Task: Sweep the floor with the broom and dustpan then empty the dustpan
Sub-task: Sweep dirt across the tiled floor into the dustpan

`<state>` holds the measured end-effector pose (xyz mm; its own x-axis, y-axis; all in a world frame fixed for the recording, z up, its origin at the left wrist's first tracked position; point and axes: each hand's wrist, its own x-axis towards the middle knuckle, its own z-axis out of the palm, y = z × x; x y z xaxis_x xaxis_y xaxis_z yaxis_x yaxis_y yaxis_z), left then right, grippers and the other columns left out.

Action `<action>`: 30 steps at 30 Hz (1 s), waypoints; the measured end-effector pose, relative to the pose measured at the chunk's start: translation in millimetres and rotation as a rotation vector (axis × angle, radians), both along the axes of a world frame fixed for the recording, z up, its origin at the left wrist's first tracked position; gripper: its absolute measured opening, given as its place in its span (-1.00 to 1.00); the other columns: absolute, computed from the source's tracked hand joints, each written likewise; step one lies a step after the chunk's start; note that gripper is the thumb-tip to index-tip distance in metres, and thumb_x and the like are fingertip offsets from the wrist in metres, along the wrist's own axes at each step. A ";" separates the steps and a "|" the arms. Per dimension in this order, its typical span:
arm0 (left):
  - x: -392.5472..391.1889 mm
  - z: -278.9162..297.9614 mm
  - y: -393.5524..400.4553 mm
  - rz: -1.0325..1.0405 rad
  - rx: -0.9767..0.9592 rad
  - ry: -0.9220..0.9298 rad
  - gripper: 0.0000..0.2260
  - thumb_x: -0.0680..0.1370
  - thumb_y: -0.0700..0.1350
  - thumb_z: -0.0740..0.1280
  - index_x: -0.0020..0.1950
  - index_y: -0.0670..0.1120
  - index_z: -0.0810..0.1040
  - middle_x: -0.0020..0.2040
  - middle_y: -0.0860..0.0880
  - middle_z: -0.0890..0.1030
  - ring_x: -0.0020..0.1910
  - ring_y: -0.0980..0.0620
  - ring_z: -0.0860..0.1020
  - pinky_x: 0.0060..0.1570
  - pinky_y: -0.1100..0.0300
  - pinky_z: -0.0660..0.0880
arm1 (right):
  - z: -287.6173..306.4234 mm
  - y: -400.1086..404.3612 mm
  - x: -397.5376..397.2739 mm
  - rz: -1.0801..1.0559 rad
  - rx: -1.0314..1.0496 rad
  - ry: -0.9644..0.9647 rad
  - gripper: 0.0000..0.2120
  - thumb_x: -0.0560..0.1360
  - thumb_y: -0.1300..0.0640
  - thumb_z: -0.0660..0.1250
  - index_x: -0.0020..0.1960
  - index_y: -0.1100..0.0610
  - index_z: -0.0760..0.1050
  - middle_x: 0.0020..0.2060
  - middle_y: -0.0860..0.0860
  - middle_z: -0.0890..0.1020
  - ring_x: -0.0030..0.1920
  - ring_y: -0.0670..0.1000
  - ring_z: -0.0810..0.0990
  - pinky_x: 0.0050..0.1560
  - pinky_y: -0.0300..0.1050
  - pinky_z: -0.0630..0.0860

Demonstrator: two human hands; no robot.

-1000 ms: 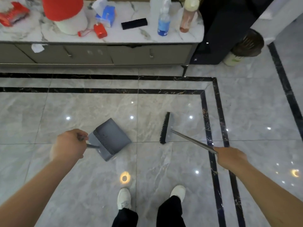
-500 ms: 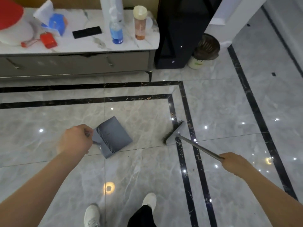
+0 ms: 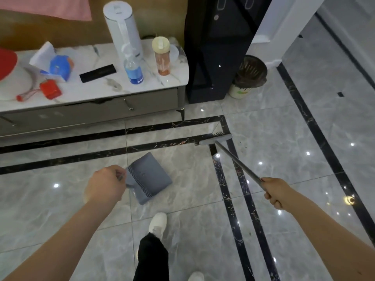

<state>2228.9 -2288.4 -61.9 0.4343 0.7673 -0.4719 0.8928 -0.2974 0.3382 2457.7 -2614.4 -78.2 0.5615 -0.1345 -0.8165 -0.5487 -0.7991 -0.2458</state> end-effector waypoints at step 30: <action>180.9 -44.7 109.6 -0.197 -0.071 0.009 -0.80 0.54 -0.26 0.27 0.02 -0.01 0.62 -0.05 0.05 0.62 -0.56 0.03 0.57 -0.51 0.27 0.43 | -92.3 128.8 75.4 0.254 -0.071 -0.017 -0.54 0.58 0.21 0.07 0.48 0.03 0.27 -0.25 -0.01 0.48 -0.42 -0.07 0.35 -0.45 -0.23 0.29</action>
<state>2409.8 -2178.7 -106.6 0.5682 0.6328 -0.5261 0.8229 -0.4423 0.3568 2533.1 -2485.6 -170.5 0.5984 -0.0440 -0.8000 -0.3248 -0.9261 -0.1920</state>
